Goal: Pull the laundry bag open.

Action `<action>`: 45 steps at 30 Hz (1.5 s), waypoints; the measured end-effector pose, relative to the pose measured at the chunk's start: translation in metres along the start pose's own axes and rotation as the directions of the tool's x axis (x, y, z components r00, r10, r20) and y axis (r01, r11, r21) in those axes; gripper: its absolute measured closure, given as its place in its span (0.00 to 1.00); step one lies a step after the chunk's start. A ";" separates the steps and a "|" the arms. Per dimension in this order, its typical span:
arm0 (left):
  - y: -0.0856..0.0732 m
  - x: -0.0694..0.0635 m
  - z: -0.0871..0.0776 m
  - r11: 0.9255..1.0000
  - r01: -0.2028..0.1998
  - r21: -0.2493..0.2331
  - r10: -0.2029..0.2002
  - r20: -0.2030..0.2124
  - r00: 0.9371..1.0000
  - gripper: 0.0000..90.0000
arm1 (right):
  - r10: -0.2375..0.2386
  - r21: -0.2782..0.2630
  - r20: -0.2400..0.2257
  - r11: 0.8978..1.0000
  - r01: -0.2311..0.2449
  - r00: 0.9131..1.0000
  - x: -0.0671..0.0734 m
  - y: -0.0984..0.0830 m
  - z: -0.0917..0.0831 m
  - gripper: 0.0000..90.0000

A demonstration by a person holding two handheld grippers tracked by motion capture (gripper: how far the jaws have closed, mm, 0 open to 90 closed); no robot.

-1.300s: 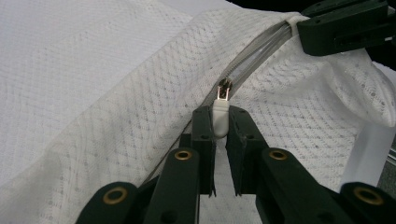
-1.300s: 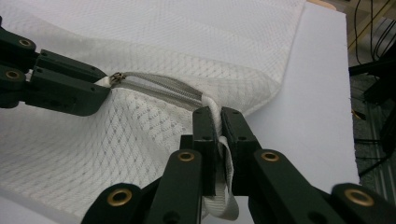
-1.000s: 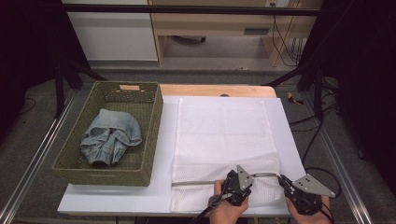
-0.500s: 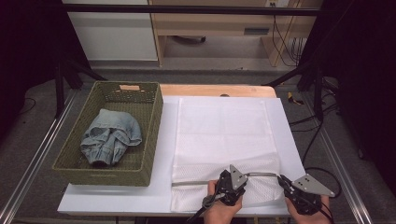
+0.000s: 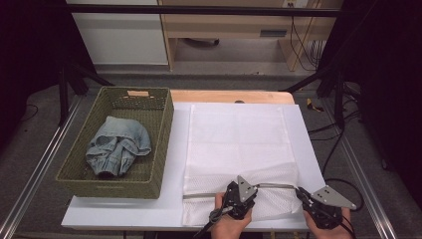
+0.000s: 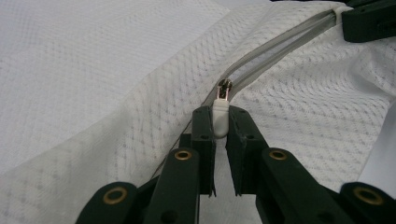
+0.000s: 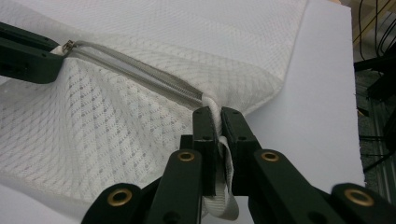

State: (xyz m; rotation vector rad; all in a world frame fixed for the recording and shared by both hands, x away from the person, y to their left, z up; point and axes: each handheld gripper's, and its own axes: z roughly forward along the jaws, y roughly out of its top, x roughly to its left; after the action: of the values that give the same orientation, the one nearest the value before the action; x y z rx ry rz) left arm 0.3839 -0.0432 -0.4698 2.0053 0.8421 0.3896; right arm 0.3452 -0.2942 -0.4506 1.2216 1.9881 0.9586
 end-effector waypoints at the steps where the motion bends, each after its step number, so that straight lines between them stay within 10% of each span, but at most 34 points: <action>1: -0.001 0.001 -0.002 1.000 -0.001 0.000 0.001 -0.002 1.000 0.91 | 0.000 0.002 -0.001 1.000 0.000 1.000 0.000 0.000 0.000 0.95; 45: -0.015 0.031 -0.029 0.999 0.032 -0.008 -0.032 -0.054 0.998 0.91 | -0.004 0.014 -0.001 1.000 0.004 1.000 0.000 -0.002 0.001 0.95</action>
State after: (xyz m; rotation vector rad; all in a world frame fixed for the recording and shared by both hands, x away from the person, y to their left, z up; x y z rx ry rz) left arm 0.3838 0.0018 -0.4683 1.9796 0.9041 0.4293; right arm 0.3453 -0.2949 -0.4534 1.2239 2.0012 0.9450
